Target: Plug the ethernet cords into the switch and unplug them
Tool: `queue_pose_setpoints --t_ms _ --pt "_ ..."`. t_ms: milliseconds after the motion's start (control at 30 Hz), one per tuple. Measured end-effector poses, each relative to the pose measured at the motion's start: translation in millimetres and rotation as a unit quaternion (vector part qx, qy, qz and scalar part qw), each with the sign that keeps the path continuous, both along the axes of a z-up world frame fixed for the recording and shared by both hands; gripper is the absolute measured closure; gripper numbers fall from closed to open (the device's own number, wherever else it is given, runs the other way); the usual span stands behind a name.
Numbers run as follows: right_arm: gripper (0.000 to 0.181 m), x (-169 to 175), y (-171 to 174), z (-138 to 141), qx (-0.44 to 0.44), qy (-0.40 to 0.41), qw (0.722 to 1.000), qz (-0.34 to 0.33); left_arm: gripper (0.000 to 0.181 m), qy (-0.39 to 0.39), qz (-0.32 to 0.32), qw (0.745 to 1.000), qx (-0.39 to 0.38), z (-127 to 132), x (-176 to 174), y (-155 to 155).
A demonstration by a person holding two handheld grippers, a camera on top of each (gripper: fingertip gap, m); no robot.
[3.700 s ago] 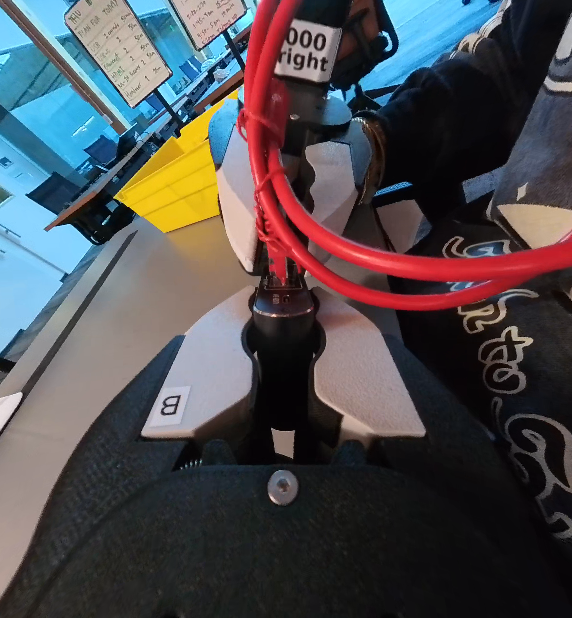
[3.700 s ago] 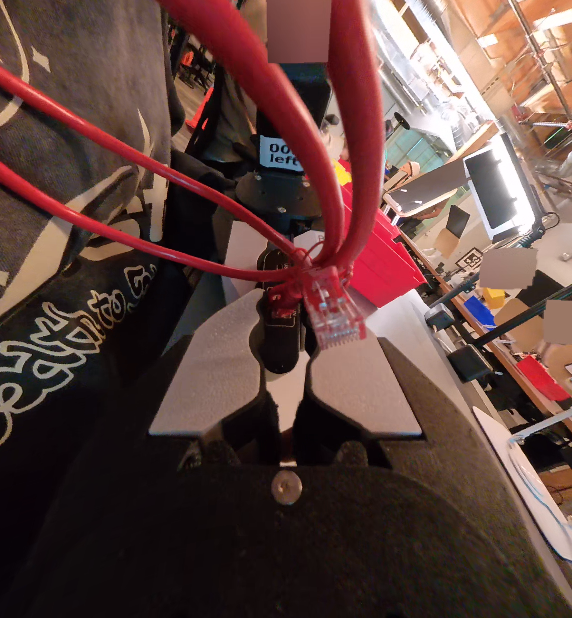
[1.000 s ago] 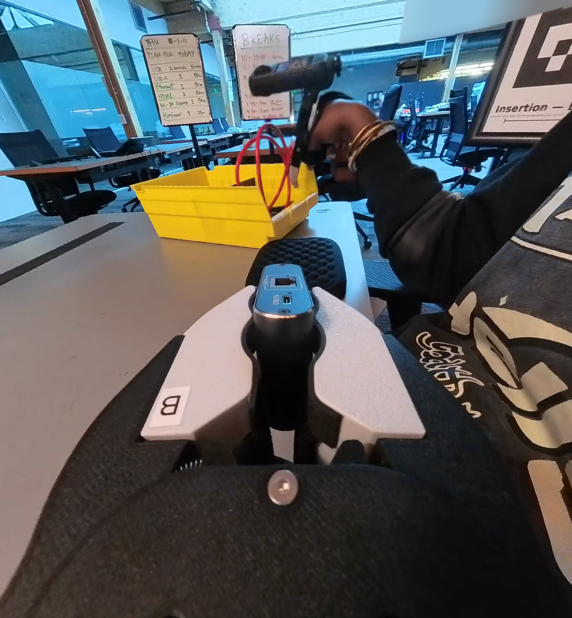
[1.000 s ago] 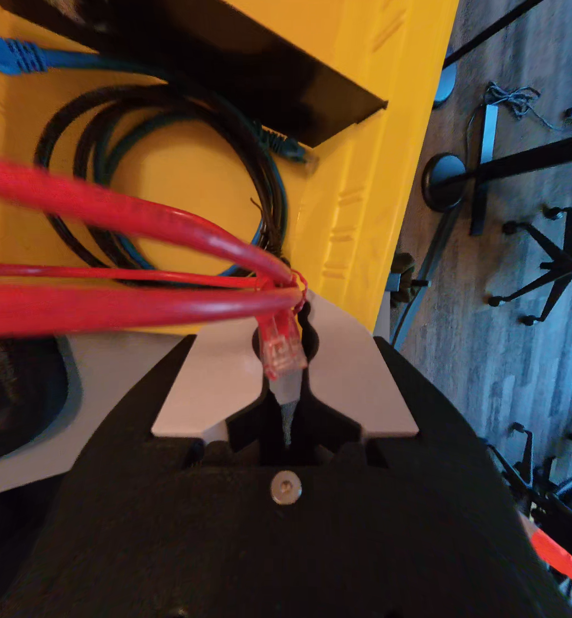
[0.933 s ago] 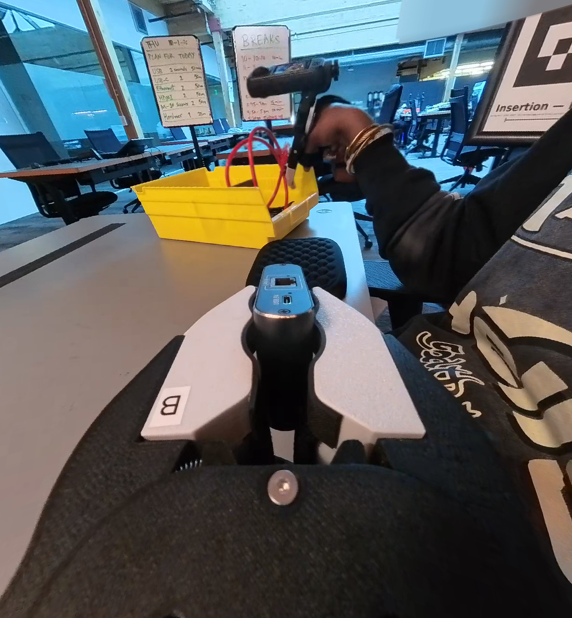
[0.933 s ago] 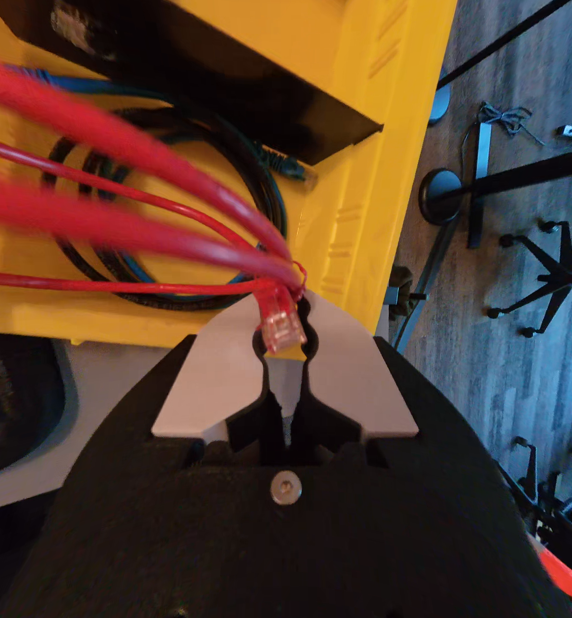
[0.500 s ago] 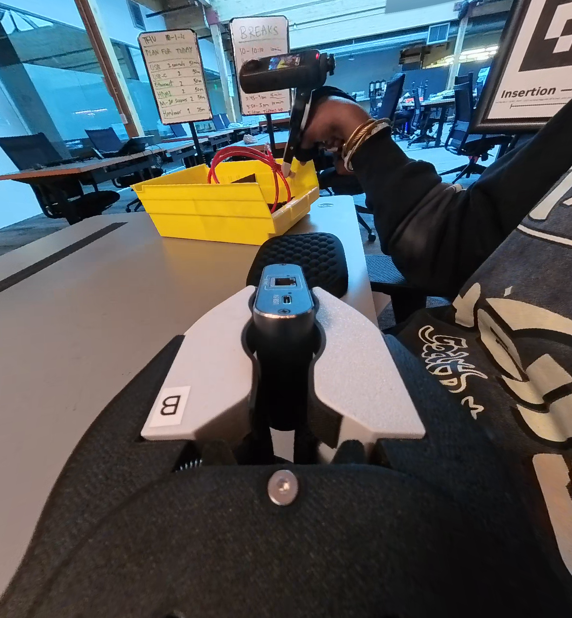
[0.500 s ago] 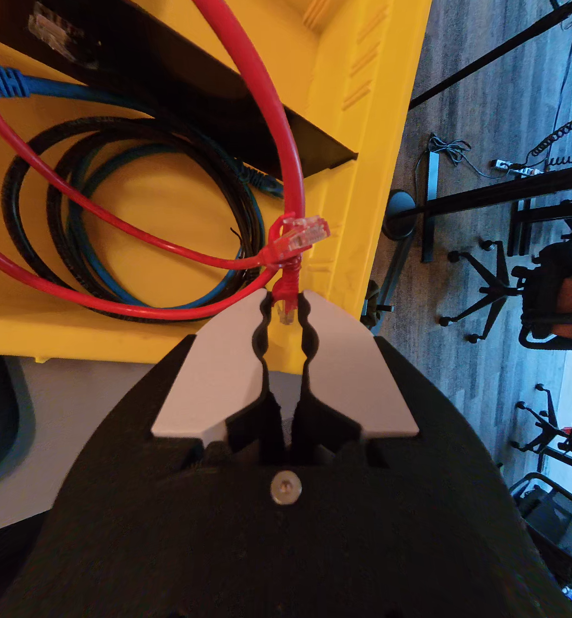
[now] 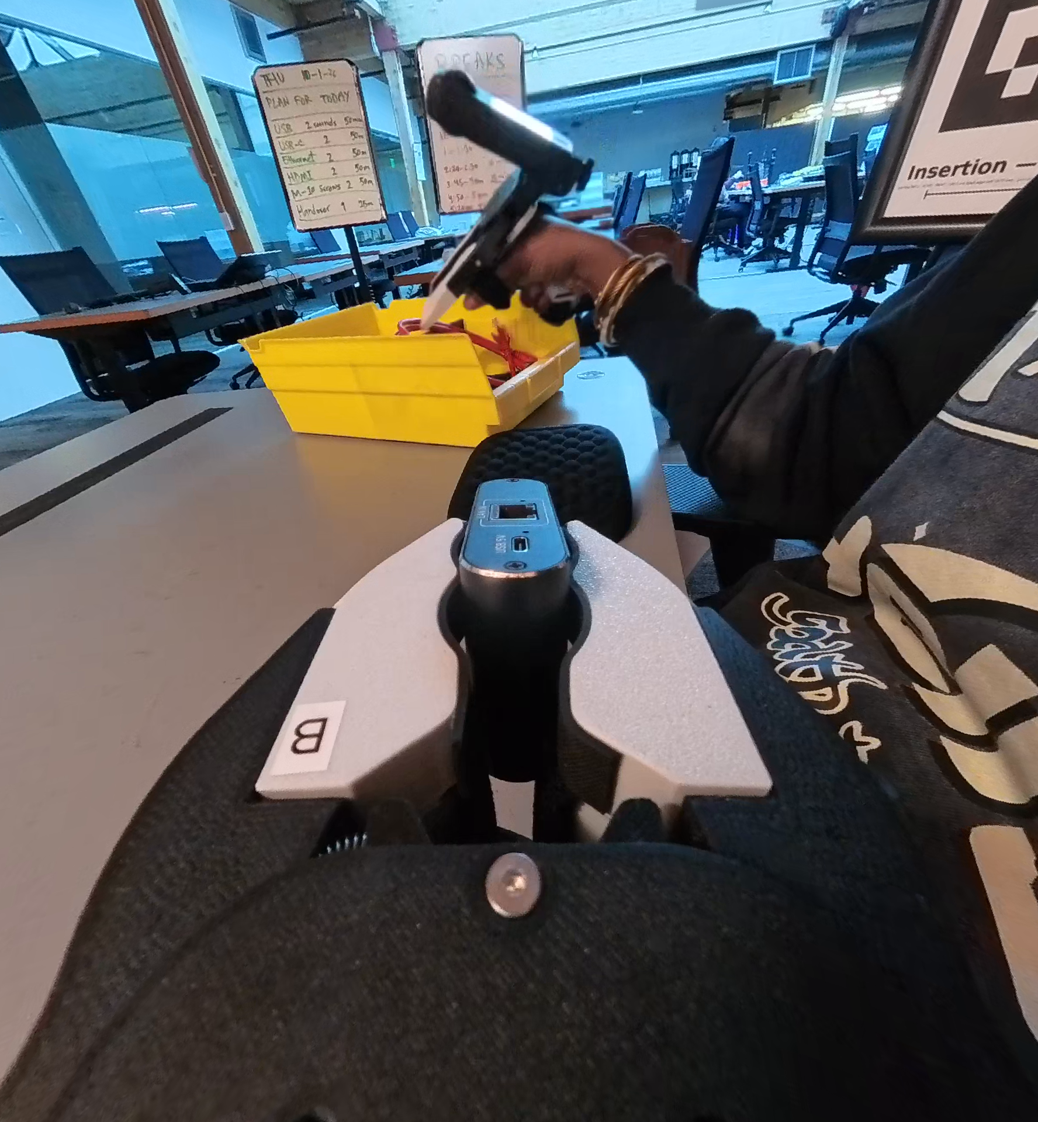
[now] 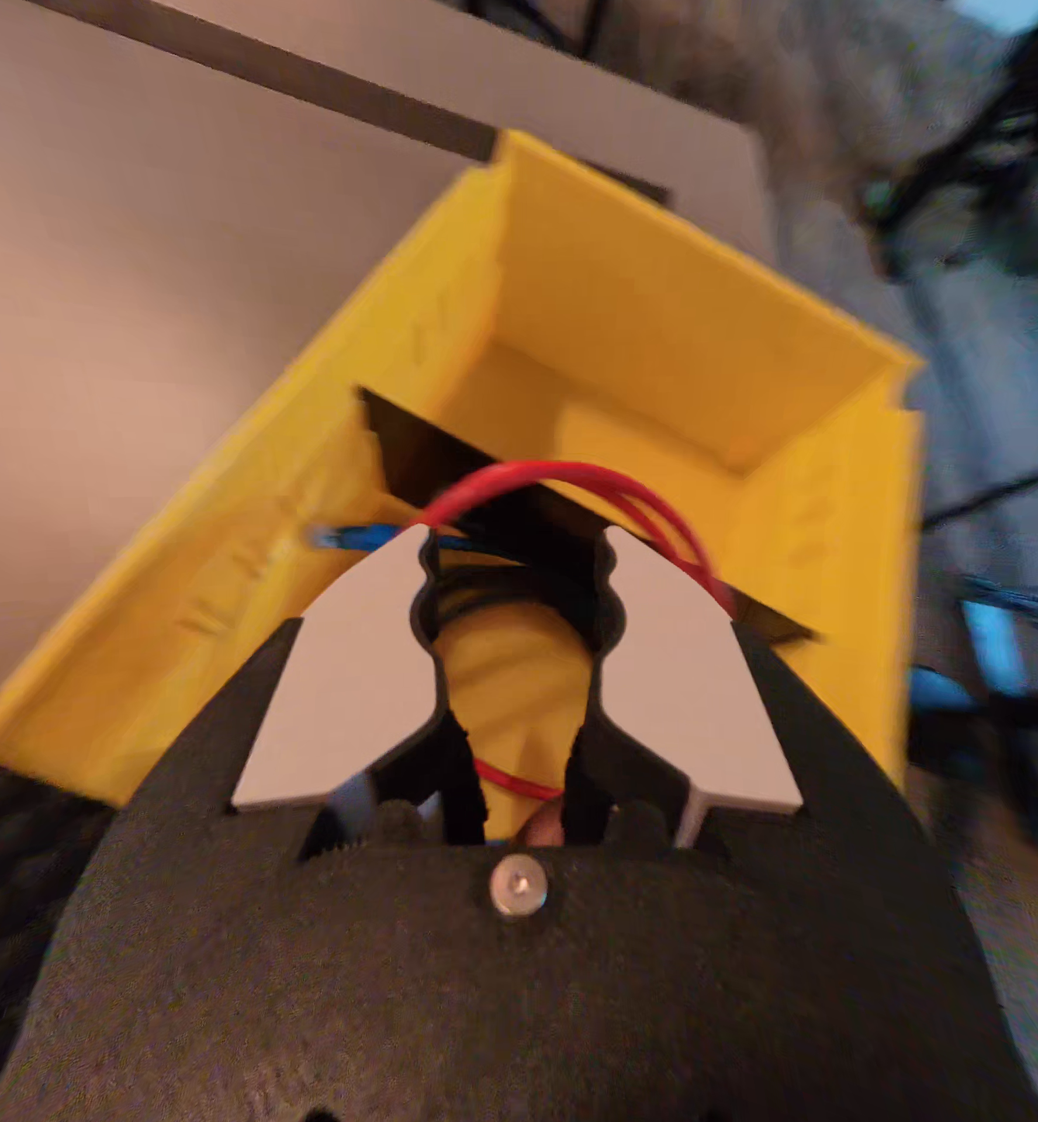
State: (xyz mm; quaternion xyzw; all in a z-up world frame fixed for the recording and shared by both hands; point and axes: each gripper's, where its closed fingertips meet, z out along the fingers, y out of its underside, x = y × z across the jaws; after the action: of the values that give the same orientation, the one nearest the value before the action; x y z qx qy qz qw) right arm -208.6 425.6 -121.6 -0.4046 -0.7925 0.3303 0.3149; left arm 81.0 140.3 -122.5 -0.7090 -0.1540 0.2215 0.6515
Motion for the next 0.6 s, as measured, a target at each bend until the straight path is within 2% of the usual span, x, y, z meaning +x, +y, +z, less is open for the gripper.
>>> queue_pose_setpoints --t_ms 67,100,133,167,267,300,367,433,533,600 --pt "0.130 7 -32 -16 -0.069 -0.075 0.994 0.051 0.155 0.000 0.001 1.000 -0.001 0 0 0" --pt "0.130 7 -35 -26 -0.071 -0.105 0.991 0.042 0.155 0.001 0.001 1.000 -0.001 0 0 0" --pt "0.141 4 -29 -38 -0.040 -0.123 0.991 0.019 0.155 0.002 0.000 1.000 -0.001 0 0 0" --pt "0.161 4 -28 -49 -0.010 -0.134 0.991 0.023 0.155 0.002 0.000 1.000 -0.001 0 0 0" --pt "0.172 29 -46 -75 0.032 -0.200 0.971 0.124 0.155 0.004 -0.001 1.000 -0.002 0 1 0" --pt "0.176 35 -46 -78 0.040 -0.210 0.967 0.138 0.155 0.004 -0.001 1.000 -0.002 0 1 0" --pt "0.171 47 -50 -77 0.023 -0.233 0.958 0.163 0.155 0.005 -0.002 1.000 -0.004 -1 1 1" --pt "0.142 51 -51 -67 -0.008 -0.239 0.957 0.161 0.155 0.005 -0.002 1.000 -0.006 -1 1 1" --pt "0.139 45 -39 -44 -0.002 -0.181 0.973 0.141 0.155 0.005 -0.002 1.000 -0.007 -1 2 1" --pt "0.142 29 -26 -20 0.009 -0.090 0.990 0.112 0.155 0.005 -0.002 1.000 -0.007 -1 2 1"
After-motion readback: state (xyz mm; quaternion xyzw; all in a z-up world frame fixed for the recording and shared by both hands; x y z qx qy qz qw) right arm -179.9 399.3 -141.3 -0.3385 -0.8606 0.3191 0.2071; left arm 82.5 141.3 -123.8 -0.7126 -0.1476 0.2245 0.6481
